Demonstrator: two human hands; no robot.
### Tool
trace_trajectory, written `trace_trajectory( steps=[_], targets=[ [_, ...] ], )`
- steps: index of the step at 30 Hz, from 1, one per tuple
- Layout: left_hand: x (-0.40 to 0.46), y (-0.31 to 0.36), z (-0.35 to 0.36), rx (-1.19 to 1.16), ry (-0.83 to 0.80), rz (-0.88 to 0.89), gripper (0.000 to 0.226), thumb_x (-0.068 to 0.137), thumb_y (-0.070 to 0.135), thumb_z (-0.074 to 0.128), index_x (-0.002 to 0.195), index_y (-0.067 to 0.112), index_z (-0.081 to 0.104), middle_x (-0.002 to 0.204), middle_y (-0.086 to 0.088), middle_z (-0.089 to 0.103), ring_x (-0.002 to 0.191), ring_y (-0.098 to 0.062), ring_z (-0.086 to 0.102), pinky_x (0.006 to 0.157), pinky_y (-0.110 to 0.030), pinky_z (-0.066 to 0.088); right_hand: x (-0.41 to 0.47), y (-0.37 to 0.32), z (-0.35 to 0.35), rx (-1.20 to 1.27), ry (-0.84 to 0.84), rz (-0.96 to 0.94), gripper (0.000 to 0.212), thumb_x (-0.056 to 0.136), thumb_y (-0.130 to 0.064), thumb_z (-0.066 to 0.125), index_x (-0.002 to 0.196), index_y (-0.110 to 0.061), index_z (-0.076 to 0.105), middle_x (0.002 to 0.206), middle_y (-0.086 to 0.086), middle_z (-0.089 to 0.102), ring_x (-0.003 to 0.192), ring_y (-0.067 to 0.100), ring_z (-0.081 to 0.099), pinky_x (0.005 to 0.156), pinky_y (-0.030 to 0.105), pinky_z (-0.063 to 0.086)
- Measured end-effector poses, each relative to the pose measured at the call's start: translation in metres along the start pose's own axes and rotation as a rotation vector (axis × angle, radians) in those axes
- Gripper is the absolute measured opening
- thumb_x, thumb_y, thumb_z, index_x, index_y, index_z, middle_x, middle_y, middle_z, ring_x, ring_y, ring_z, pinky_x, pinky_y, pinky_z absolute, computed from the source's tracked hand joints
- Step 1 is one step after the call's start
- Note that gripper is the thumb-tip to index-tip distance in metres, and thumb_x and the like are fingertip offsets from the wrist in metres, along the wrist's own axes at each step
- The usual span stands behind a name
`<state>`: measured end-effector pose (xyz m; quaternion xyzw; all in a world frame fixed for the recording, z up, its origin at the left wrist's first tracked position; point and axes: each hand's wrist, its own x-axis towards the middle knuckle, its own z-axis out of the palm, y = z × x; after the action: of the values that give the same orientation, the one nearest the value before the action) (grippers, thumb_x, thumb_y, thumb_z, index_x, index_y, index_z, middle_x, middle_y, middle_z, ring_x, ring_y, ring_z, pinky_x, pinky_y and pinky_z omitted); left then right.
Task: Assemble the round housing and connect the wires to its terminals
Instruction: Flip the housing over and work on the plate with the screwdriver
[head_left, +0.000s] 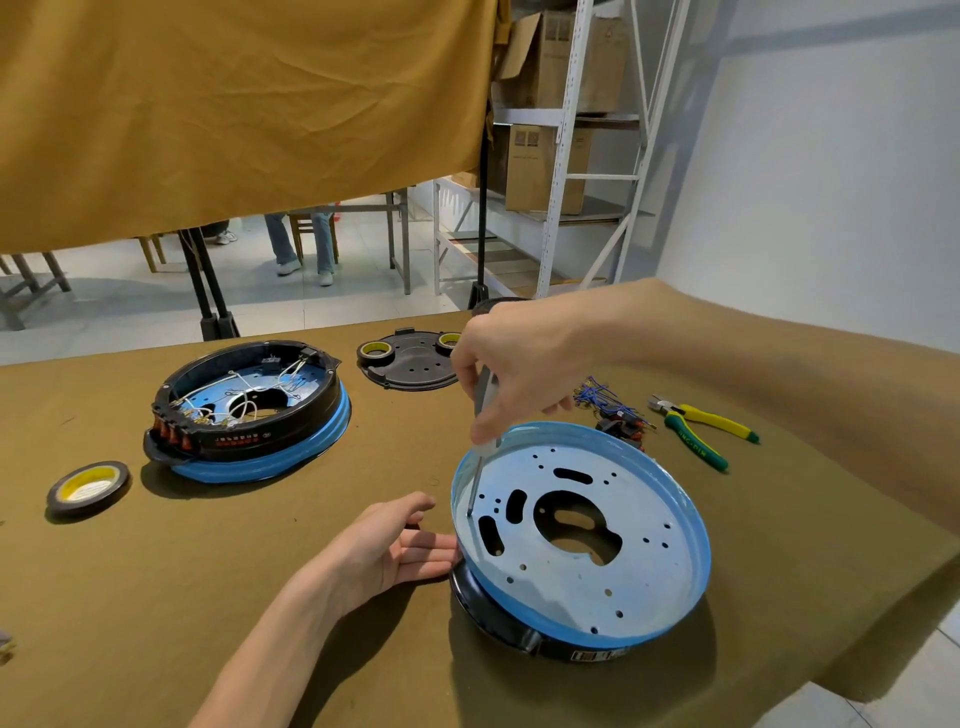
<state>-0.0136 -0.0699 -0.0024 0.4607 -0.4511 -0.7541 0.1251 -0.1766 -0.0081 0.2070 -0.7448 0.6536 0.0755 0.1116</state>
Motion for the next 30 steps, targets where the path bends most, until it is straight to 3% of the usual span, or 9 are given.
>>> trace_trajectory(
  steps=[3,5,12,16,23,26,30],
  targets=[
    [0.001,-0.001,0.0,0.007,0.009,0.005,0.059,0.101,0.029,0.061,0.149,0.01,0.032,0.099,-0.026,0.076,0.088,-0.034,0.078,0.066,-0.038,0.065,0.0,0.004,-0.004,-0.067,-0.023,-0.025,0.028,0.076,-0.039,0.083,0.088,-0.022,0.065,0.081,0.007,0.073,0.071,0.024,0.073,0.061,0.044,0.063],
    [0.0,-0.001,-0.001,0.014,0.01,0.011,0.064,0.1,0.03,0.062,0.152,0.011,0.029,0.099,-0.026,0.077,0.09,-0.035,0.078,0.066,-0.039,0.065,0.001,0.005,-0.003,-0.07,0.002,-0.06,0.026,0.077,-0.038,0.083,0.086,-0.023,0.065,0.083,0.007,0.074,0.077,0.028,0.073,0.065,0.049,0.062],
    [0.004,-0.002,-0.001,0.012,0.023,0.015,0.071,0.1,0.03,0.063,0.157,0.012,0.023,0.097,-0.026,0.077,0.089,-0.035,0.078,0.062,-0.037,0.063,0.002,0.006,0.002,-0.062,0.068,-0.115,0.025,0.078,-0.041,0.084,0.081,-0.023,0.066,0.08,0.0,0.073,0.072,0.023,0.072,0.064,0.045,0.062],
    [0.005,-0.002,-0.001,0.026,0.029,0.024,0.071,0.1,0.029,0.062,0.157,0.012,0.022,0.098,-0.026,0.076,0.088,-0.034,0.078,0.061,-0.036,0.063,-0.006,0.006,0.003,-0.068,0.122,-0.122,0.026,0.077,-0.043,0.084,0.076,-0.025,0.066,0.074,-0.007,0.066,0.069,0.011,0.062,0.062,0.036,0.056],
    [0.008,-0.003,0.0,0.049,0.047,0.036,0.066,0.101,0.028,0.061,0.155,0.012,0.027,0.096,-0.027,0.076,0.084,-0.034,0.078,0.058,-0.035,0.062,-0.004,0.001,0.004,-0.059,0.151,-0.089,0.032,0.079,-0.045,0.081,0.071,-0.017,0.066,0.067,-0.002,0.062,0.06,0.015,0.057,0.053,0.033,0.048],
    [0.009,-0.004,-0.001,0.048,0.045,0.03,0.067,0.101,0.028,0.062,0.155,0.012,0.026,0.096,-0.027,0.076,0.084,-0.034,0.078,0.058,-0.035,0.062,-0.002,0.0,0.005,-0.046,0.149,-0.054,0.036,0.08,-0.047,0.078,0.068,-0.016,0.066,0.064,0.002,0.066,0.058,0.021,0.063,0.048,0.028,0.045],
    [0.011,-0.004,-0.002,0.039,0.042,0.029,0.069,0.1,0.028,0.062,0.156,0.012,0.024,0.096,-0.027,0.076,0.086,-0.035,0.078,0.058,-0.036,0.062,0.0,-0.001,0.005,-0.065,0.107,0.015,0.043,0.085,-0.052,0.072,0.074,-0.01,0.07,0.056,0.003,0.069,0.045,0.014,0.06,0.041,0.018,0.042]
  ],
)
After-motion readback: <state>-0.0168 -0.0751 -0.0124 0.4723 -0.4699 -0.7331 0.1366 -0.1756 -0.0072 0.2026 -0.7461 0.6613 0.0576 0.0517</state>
